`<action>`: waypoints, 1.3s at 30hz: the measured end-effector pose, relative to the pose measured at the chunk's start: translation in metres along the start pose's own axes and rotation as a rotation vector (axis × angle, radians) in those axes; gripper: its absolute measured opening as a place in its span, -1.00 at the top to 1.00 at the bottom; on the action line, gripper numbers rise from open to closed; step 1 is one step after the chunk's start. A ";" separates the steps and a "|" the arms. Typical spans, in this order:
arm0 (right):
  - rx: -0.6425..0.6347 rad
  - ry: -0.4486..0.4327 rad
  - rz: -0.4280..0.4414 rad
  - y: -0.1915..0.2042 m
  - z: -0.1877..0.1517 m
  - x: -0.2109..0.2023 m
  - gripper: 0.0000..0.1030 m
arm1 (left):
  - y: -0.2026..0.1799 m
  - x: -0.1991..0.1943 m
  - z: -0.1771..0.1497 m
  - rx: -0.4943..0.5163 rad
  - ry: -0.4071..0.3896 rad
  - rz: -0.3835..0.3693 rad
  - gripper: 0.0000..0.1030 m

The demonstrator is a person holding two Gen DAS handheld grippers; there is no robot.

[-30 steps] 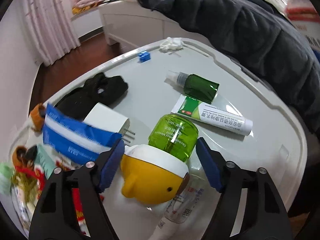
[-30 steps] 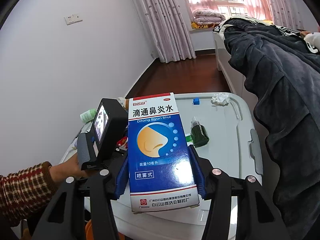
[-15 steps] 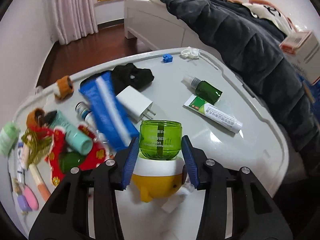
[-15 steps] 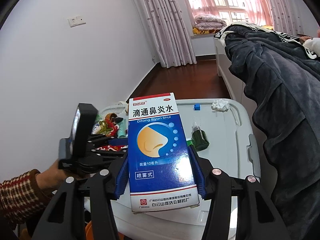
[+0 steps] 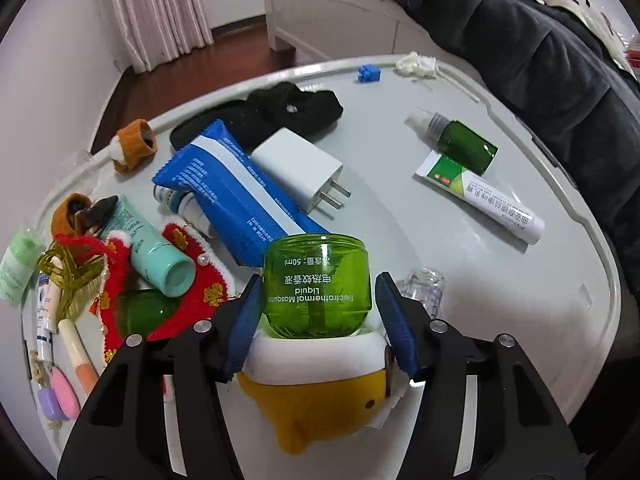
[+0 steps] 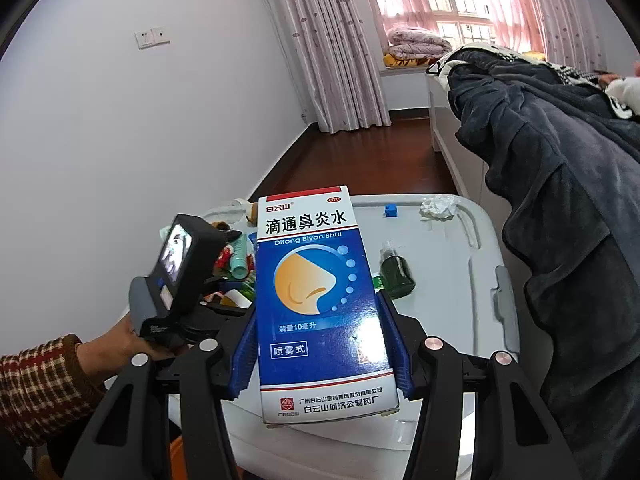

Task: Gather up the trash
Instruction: 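Carry the box and duck device over the orange bin and open both tools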

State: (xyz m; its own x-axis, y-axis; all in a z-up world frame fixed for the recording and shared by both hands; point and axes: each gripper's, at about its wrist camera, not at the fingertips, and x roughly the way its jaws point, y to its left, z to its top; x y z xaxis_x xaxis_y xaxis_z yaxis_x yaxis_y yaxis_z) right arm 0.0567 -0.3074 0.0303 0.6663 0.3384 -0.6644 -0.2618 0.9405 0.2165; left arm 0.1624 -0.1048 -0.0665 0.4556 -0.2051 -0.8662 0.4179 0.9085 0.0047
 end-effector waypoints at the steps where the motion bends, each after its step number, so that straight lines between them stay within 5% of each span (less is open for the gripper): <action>1: 0.001 0.001 -0.001 0.000 0.000 0.000 -0.04 | 0.001 -0.002 -0.002 -0.010 -0.001 -0.001 -0.07; 5: -0.005 -0.008 0.007 0.002 -0.001 -0.003 -0.04 | 0.004 -0.027 -0.013 -0.033 -0.025 0.001 0.12; 21: -0.071 0.024 0.077 0.060 -0.047 -0.014 -0.04 | -0.016 -0.143 -0.117 -0.072 -0.036 -0.024 0.12; 25: -0.081 0.126 0.130 0.088 -0.101 -0.016 -0.04 | -0.033 -0.153 -0.167 -0.091 0.058 -0.084 0.12; 34: -0.046 0.417 0.189 0.117 -0.201 0.008 -0.05 | -0.058 -0.108 -0.266 -0.207 0.325 -0.228 0.12; 36: -0.044 0.472 0.183 0.121 -0.214 0.016 -0.06 | -0.056 -0.099 -0.274 -0.259 0.378 -0.250 -0.06; 38: -0.030 0.512 0.187 0.119 -0.220 0.022 -0.43 | -0.053 -0.097 -0.276 -0.296 0.405 -0.246 -0.28; 39: -0.020 0.512 0.175 0.116 -0.220 0.023 -0.45 | -0.052 -0.098 -0.276 -0.304 0.404 -0.237 -0.36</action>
State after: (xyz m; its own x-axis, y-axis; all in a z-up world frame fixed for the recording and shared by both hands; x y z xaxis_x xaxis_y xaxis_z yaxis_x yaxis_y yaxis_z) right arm -0.1123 -0.1968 -0.1176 0.1871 0.4273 -0.8845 -0.3549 0.8690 0.3447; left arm -0.1205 -0.0317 -0.1197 0.0138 -0.3149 -0.9490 0.1998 0.9308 -0.3060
